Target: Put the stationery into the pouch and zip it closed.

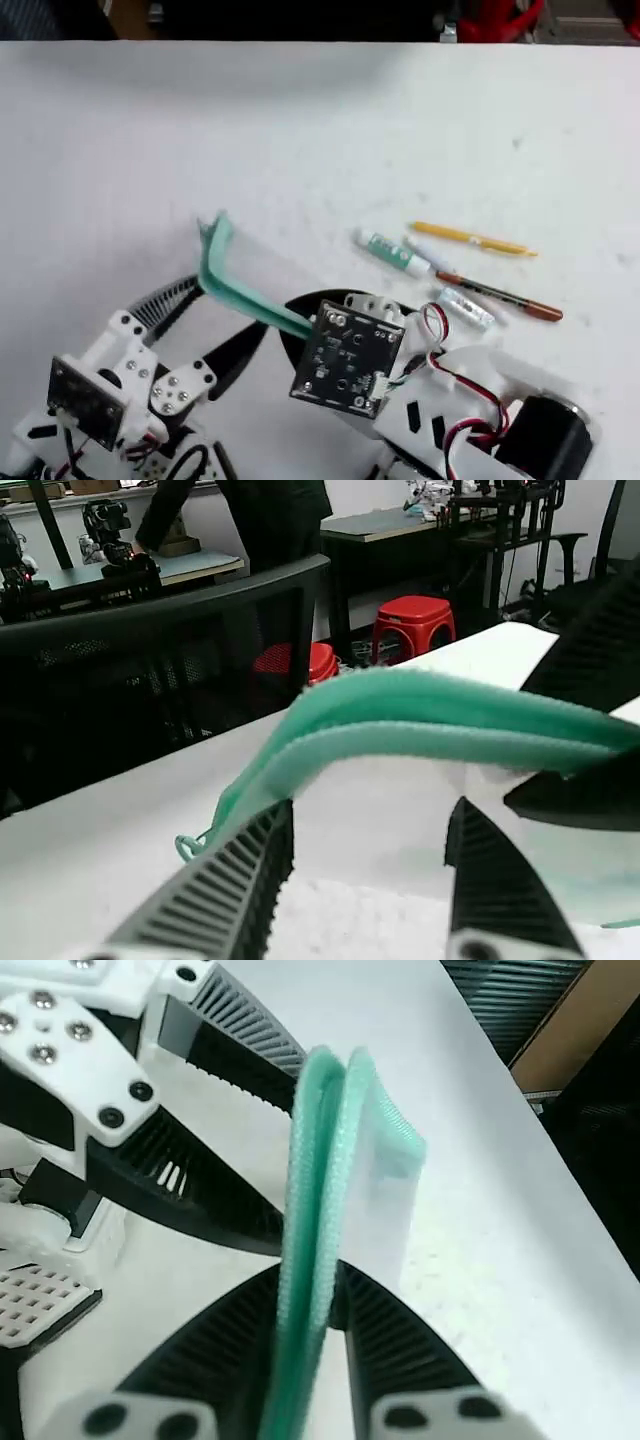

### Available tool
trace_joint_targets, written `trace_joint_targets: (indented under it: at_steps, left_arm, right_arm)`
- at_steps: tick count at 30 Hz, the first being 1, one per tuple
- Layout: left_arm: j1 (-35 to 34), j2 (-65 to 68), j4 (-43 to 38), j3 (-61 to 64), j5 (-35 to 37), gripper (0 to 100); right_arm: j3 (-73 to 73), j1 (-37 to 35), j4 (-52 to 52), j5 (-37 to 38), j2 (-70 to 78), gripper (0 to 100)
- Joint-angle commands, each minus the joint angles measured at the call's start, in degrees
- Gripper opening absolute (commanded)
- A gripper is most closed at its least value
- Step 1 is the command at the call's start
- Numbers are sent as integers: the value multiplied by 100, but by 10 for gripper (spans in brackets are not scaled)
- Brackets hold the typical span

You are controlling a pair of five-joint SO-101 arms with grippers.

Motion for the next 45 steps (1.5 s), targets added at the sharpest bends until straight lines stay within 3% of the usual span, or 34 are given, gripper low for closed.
trace_joint_targets:
  at_steps: [1, 4, 9, 12, 19, 28, 34, 40, 45]
  left_arm:
    - [22, 31, -79, 97, 0, 248]
    - [-488, 31, -53, 308, -422, 248]
    - [-2000, 31, -79, 774, -1090, 249]
    - [-2396, 31, -88, 1178, -1284, 249]
    - [-2448, 31, -413, 2013, -1275, 245]
    - [-2448, 31, -1336, 3077, -1275, 245]
    - [-2448, 31, -1415, 3191, -1275, 245]
    - [-2448, 31, -1415, 3218, -1275, 245]
    - [-2448, 31, -1398, 3218, -1275, 245]
  right_arm:
    - [9, 57, -277, 62, -163, 18]
    - [132, 629, -312, 79, -224, 17]
    - [1108, 1279, -321, 747, -224, 17]
    - [2013, 1473, -514, 1029, -224, 17]
    - [3727, 1666, -1200, 1495, -224, 18]
    - [3701, 1754, -1226, 1424, -215, 132]
    - [3613, 1727, -1516, 1398, -189, 146]
    - [3552, 1226, -1930, 1380, 1174, 198]
    - [2611, 980, -1859, 1196, 2466, 197]
